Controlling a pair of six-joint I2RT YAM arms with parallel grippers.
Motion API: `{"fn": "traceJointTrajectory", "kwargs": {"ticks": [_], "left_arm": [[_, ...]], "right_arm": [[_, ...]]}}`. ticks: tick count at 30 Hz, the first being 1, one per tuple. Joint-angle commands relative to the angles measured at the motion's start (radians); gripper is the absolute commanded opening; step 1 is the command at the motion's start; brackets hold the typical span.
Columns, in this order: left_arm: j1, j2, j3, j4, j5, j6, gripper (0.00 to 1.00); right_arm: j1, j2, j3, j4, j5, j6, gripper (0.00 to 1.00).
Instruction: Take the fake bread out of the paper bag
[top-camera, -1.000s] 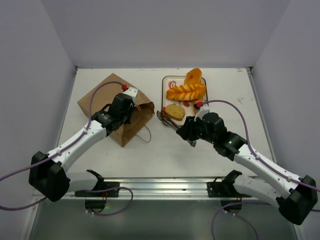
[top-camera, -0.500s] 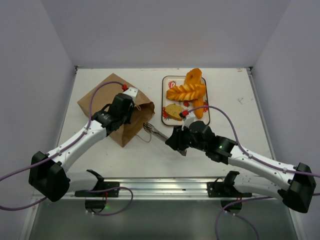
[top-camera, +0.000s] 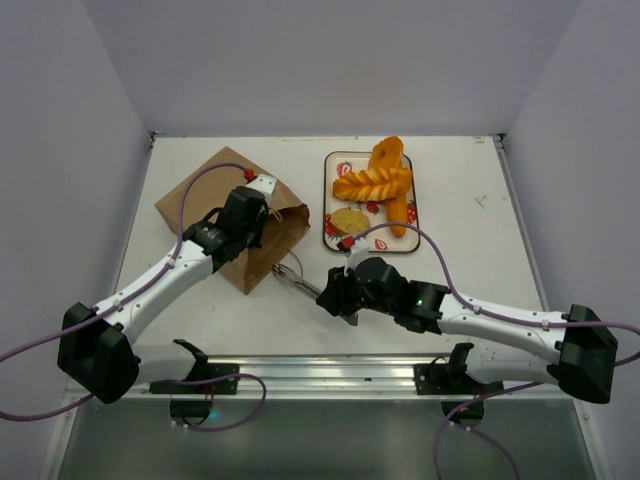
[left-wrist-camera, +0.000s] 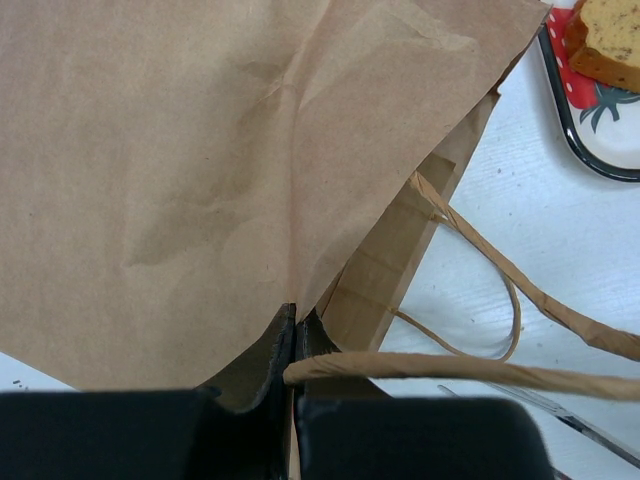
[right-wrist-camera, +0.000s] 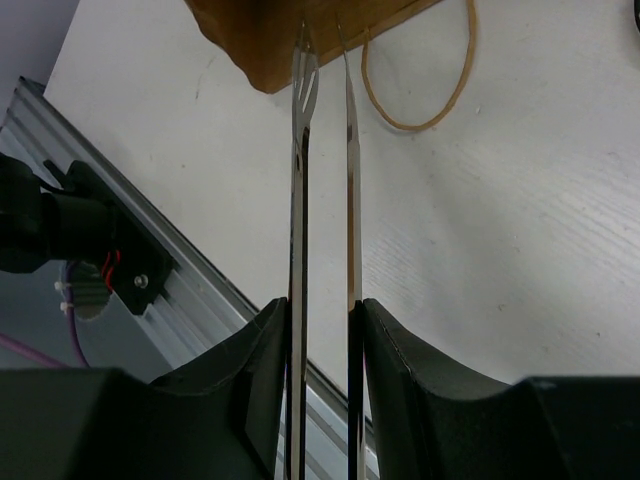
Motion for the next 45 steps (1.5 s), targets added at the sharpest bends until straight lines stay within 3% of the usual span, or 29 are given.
{"fn": "traceJointTrajectory", "kwargs": {"ticks": [1,17,25,36,39,45], "left_arm": [[0.003,-0.010,0.019,0.001,0.021,0.013,0.00],[-0.006,-0.036,0.027,0.000,0.064,0.012,0.00],[-0.033,-0.054,0.073,-0.118,-0.031,-0.026,0.00],[-0.035,-0.172,0.105,-0.247,-0.253,-0.084,0.00],[-0.035,-0.192,0.101,-0.262,-0.330,-0.101,0.00],[-0.036,-0.230,0.094,-0.269,-0.310,-0.115,0.00]], "right_arm": [[0.011,0.028,0.050,0.086,0.041,0.013,0.38],[0.011,0.177,0.175,0.145,0.075,-0.025,0.38],[0.011,0.307,0.258,0.226,0.116,-0.072,0.36],[0.011,0.487,0.269,0.540,0.108,-0.082,0.33],[0.011,0.551,0.306,0.569,0.115,-0.101,0.33],[0.011,0.665,0.429,0.547,0.090,-0.076,0.36]]}}
